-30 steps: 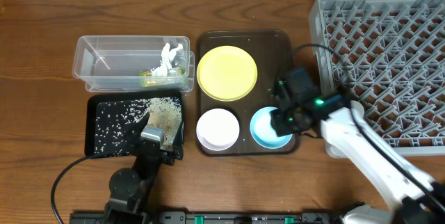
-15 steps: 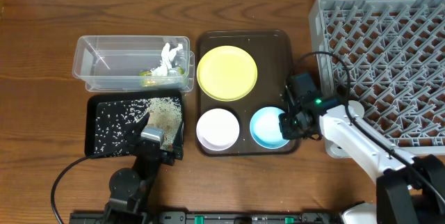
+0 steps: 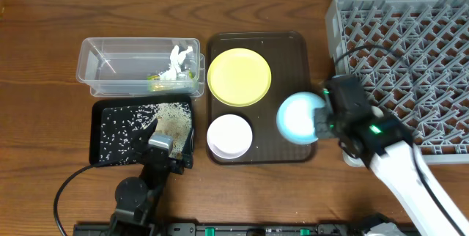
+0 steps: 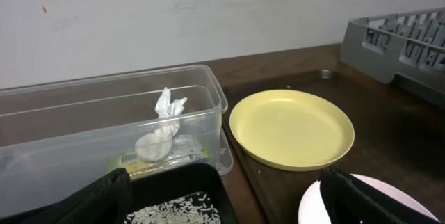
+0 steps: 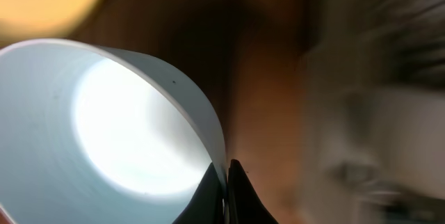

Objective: Sort waste into correct bins and load items into the dishwasher rack
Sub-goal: 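Lift the blue bowl into the grey rack and release it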

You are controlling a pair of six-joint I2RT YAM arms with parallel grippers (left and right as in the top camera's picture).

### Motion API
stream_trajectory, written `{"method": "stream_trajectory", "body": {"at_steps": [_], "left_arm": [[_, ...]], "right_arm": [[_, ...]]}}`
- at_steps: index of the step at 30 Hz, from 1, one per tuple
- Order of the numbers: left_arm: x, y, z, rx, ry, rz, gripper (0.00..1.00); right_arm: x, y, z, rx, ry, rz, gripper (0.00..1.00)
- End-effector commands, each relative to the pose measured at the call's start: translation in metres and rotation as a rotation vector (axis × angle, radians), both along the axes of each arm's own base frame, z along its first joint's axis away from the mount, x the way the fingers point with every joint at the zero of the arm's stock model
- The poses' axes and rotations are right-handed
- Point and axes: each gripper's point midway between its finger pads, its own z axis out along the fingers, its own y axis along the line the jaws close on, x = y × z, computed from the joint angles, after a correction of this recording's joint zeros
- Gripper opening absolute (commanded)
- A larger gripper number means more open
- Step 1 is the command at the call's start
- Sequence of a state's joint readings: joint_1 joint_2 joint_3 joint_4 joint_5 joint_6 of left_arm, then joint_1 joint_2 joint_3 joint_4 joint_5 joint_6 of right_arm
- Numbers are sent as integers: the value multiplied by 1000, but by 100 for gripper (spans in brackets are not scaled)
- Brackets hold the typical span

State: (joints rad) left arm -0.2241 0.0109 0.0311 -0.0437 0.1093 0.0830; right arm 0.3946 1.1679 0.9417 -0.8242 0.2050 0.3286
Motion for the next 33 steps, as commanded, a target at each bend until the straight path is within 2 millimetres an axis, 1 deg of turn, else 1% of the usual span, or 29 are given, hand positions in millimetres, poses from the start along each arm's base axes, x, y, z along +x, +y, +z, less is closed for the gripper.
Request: {"method": "stream_trajectory", "body": {"at_steps": [1,4,7,9,11,13,16,18,20,22,24,28,30,33], "left_arm": [[0,-1,-15,8,33,-9,89],[0,-1,-15,8,33,-9,89],[0,-1,-15,8,33,-9,89],[0,-1,-15,8,33,-9,89],[0,-1,-15,8,33,-9,89],[0,-1,-15,8,33,-9,89],[0,-1,-15,8,33,-9,89],[0,-1,-15,8,33,-9,89],[0,-1,-15,8,33,-9,89],[0,-1,-15,8,33,-9,89],[0,-1,-15,8,33,-9,89],[0,-1,-15,8,33,-9,89],[0,-1,-15,8,33,-9,89],[0,-1,-15,8,33,-9,89]], "right_arm": [[8,-73,61,-234,-260,-293,1],[-3,-109,93,-367,-383,-461,1],[-8,-127,109,-451,-451,-566,1],[-6,-135,119,-506,-496,-621,1],[1,-138,127,-568,-530,-651,1],[12,-137,130,-638,-534,-639,1],[29,-138,128,-768,-510,-625,1],[40,-141,122,-831,-479,-623,1],[50,-145,109,-862,-443,-622,1],[57,-152,93,-898,-392,-627,1],[61,-160,80,-925,-349,-630,1],[73,-169,45,-905,-259,-593,1],[79,-171,34,-892,-242,-587,1],[89,-172,25,-915,-230,-567,1]]}}
